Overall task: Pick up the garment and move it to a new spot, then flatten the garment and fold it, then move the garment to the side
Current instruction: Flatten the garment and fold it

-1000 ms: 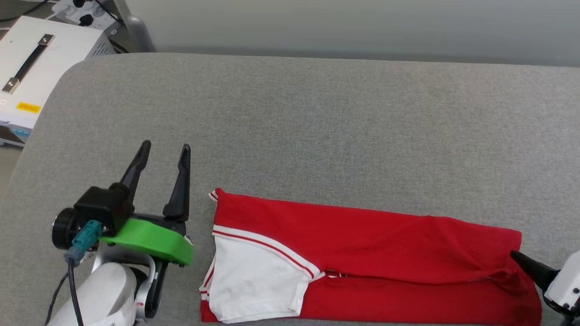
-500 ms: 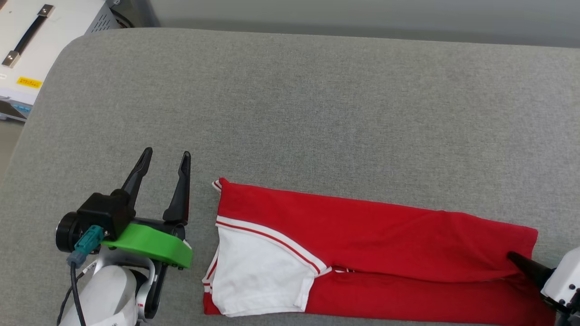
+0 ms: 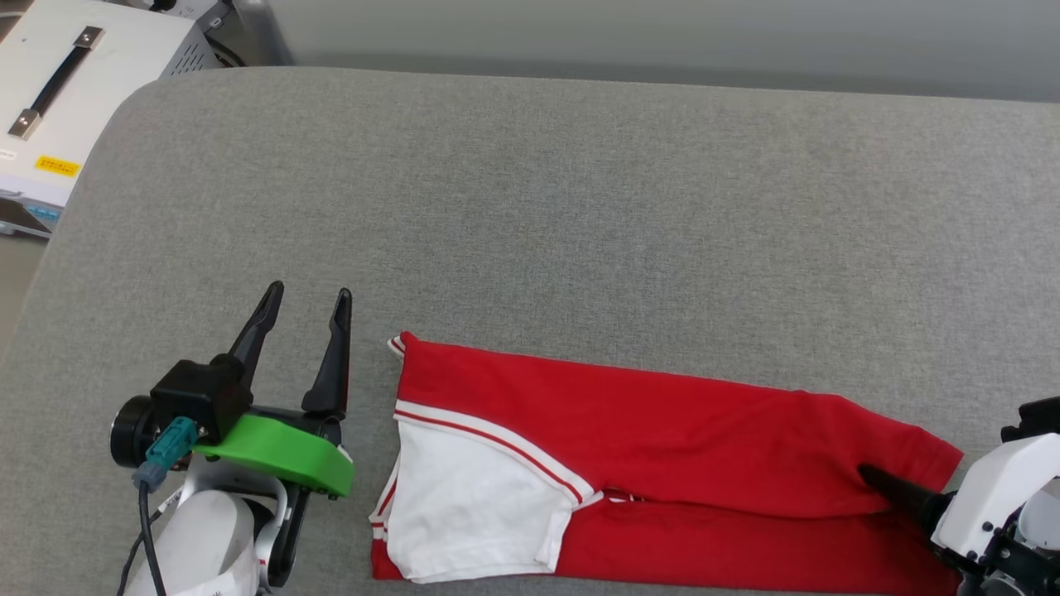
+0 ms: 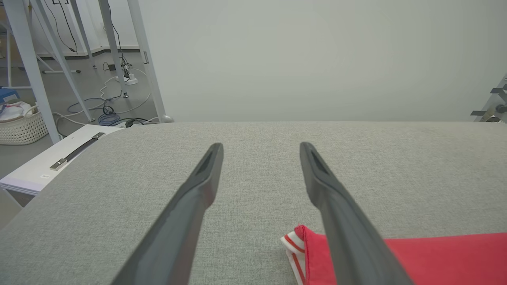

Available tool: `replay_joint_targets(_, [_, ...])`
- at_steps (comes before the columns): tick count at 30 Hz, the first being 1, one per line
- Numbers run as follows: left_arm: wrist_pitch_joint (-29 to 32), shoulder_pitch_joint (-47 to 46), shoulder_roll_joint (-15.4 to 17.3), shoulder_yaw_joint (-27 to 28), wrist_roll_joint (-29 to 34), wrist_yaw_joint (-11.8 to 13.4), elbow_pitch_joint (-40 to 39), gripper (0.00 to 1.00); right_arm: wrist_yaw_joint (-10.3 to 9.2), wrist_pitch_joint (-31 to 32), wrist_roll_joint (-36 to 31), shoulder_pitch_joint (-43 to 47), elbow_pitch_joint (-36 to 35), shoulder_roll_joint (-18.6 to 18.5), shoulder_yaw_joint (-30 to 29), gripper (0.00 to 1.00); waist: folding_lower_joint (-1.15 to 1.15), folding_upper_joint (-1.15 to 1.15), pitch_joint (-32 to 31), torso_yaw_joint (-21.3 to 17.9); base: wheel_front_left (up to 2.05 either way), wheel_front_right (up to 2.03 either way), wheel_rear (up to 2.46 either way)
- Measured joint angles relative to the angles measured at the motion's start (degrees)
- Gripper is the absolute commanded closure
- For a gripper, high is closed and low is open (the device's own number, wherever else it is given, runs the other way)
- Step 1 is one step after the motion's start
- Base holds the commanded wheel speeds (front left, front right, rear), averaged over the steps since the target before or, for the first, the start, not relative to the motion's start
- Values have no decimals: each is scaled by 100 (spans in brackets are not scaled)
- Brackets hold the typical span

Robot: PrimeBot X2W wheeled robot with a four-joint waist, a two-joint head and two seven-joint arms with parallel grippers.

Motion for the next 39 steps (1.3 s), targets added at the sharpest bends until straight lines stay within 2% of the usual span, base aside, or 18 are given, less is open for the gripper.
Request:
replay_joint_targets(1, [0,3,-25,11,25,-15,11,0,0,-32,0,10,9,-10,22,100,0,0,-9,-3,0,0,0])
replay_joint_targets(11, [-1,88,-164,211,166,-191,100,0,8,-668,-41,64,153,-272,143,100,0,0,-107,-40,0,0,0])
replay_joint_targets(22, [0,177,-300,349,271,-299,191,0,11,-1468,-343,80,564,-999,-298,100,0,0,-237,-105,0,0,0])
replay_joint_targets(27, [0,221,-368,414,318,-346,216,0,11,-1615,-588,79,716,-1296,-450,100,0,0,-330,-128,0,0,0])
replay_joint_targets(32, [-1,305,-458,474,335,-372,227,0,7,-1608,-519,115,544,-1239,-386,100,0,0,-465,-156,0,0,0])
replay_joint_targets(39, [0,466,-631,556,378,-442,254,0,4,-1284,-370,511,-231,-943,-160,100,0,0,-694,-182,0,0,0])
